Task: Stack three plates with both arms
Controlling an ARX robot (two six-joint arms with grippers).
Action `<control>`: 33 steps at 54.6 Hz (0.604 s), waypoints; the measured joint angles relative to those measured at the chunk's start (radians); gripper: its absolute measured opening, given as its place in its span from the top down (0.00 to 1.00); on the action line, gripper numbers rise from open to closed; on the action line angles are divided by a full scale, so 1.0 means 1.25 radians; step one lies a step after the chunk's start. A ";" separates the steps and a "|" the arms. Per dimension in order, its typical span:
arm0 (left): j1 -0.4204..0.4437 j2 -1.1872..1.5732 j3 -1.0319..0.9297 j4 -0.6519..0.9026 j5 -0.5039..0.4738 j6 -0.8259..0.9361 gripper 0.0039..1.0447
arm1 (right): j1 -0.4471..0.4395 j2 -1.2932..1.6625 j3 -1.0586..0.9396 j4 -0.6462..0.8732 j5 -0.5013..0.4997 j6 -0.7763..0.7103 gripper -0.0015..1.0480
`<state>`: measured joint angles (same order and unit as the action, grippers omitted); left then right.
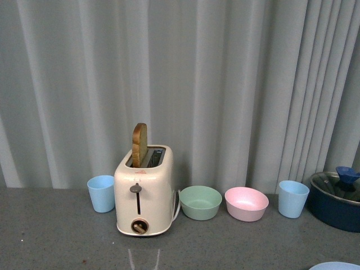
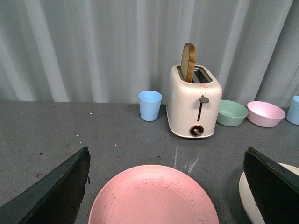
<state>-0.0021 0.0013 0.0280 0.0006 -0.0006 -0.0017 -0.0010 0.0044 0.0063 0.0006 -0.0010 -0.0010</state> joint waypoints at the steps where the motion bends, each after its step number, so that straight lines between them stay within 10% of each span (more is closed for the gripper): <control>1: 0.000 0.000 0.000 0.000 0.000 0.000 0.06 | 0.000 0.000 0.000 0.000 0.000 0.000 0.07; 33: 0.000 0.000 0.000 0.000 0.000 0.000 0.06 | 0.000 0.000 0.000 0.000 0.000 0.000 0.07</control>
<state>-0.0021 0.0013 0.0280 0.0006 -0.0006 -0.0017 -0.0010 0.0044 0.0063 0.0006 -0.0010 -0.0010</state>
